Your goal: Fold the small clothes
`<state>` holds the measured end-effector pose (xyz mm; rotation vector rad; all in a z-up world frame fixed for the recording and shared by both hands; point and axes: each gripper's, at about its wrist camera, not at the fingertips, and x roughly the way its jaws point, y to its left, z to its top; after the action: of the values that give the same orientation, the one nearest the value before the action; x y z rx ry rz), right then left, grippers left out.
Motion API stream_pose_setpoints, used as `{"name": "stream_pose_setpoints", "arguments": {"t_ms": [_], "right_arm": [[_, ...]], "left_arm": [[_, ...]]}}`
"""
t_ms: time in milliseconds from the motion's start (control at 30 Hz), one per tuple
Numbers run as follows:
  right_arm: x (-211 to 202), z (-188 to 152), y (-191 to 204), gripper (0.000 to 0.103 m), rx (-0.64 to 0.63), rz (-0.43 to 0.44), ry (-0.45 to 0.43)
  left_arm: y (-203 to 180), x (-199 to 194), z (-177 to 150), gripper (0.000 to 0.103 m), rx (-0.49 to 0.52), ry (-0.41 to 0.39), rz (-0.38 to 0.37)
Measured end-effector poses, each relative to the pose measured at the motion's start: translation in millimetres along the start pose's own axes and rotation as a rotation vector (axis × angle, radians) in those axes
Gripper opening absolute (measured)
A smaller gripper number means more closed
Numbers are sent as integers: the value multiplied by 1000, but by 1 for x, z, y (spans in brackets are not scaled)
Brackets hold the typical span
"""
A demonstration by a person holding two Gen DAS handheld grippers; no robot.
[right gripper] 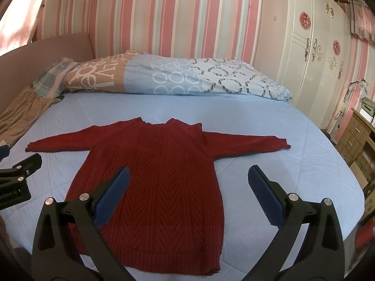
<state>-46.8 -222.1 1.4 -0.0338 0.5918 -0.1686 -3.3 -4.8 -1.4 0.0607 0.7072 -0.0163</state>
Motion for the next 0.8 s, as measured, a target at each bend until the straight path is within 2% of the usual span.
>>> {"name": "stream_pose_setpoints", "arguments": {"t_ms": [233,367,467,533,633,800], "right_arm": [[14,13,3,100,-12,30,0],[25,23,16,100,-44,60,-18],[36,28,30,100,-78,104,-27],[46,33,43,100,-95,113,-26],[62,40,61,100,-100,139,-11],[96,51,87,100,-105,157,18]], "left_arm": [[20,14,12,101,-21,-11,-1],[35,21,18,101,-32,-56,0],[46,34,24,101,-33,-10,-10],[52,48,26,101,5,46,37],[66,64,27,101,14,57,85],[104,97,34,101,-36,104,94]]}}
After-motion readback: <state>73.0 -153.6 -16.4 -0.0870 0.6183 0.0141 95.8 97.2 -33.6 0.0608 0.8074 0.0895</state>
